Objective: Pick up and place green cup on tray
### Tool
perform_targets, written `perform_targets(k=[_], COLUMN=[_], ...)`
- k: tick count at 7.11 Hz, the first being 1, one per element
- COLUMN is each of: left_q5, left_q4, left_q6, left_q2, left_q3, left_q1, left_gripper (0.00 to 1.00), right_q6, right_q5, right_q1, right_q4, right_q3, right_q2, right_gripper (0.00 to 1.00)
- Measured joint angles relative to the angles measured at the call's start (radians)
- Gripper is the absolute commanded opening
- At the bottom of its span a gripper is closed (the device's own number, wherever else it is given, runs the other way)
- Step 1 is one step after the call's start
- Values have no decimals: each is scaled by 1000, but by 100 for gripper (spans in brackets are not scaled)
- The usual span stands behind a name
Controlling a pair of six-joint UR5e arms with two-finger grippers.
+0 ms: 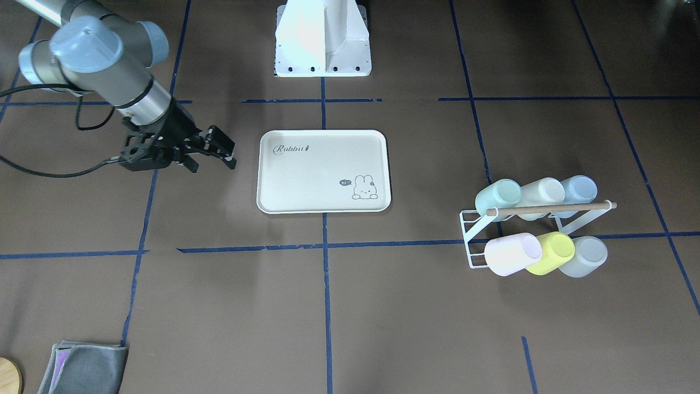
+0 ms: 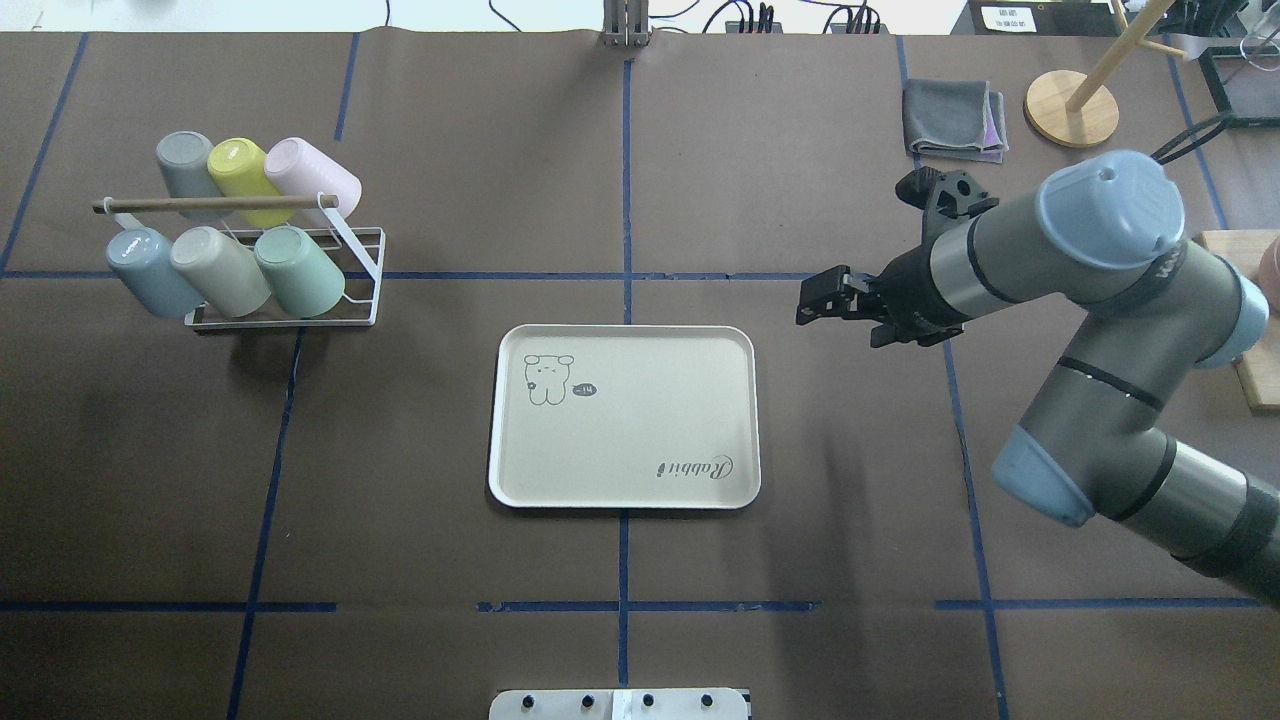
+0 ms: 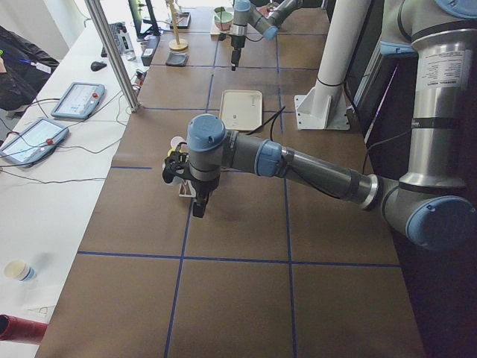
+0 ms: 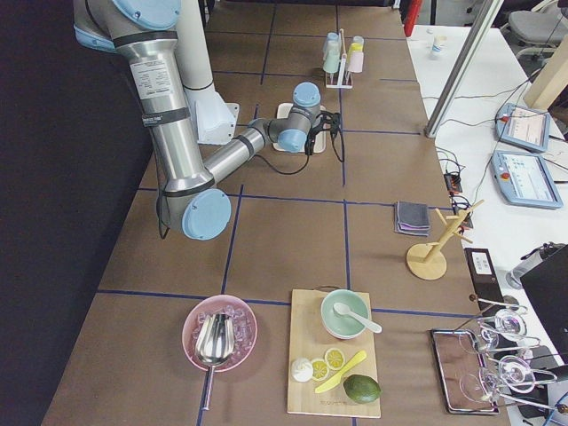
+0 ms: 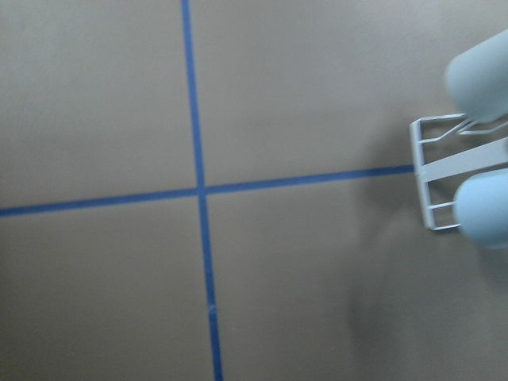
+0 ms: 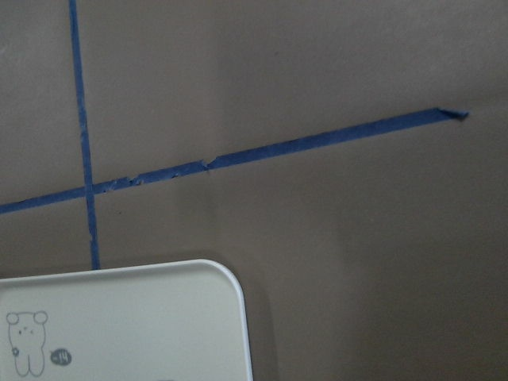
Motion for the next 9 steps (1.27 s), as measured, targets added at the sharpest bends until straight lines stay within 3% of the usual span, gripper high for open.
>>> perform_targets(k=[2, 5, 7, 9], left_q5=[43, 245, 470, 798], left_q4=[6, 58, 263, 429], left_q6=[5, 27, 148, 203], left_q2=[-79, -162, -236, -281], left_q3=[-16, -71, -180, -308], left_q1=[59, 225, 293, 445], left_gripper=[100, 100, 100, 100], right_q6=[-122, -329, -509, -664], right_q5=[93, 121, 121, 121], right_q1=[126, 240, 302, 356], right_q4=[-33, -56, -92, -152], right_q3=[6, 19, 20, 20], right_q2=[-50, -169, -242, -279], right_gripper=[100, 100, 100, 100])
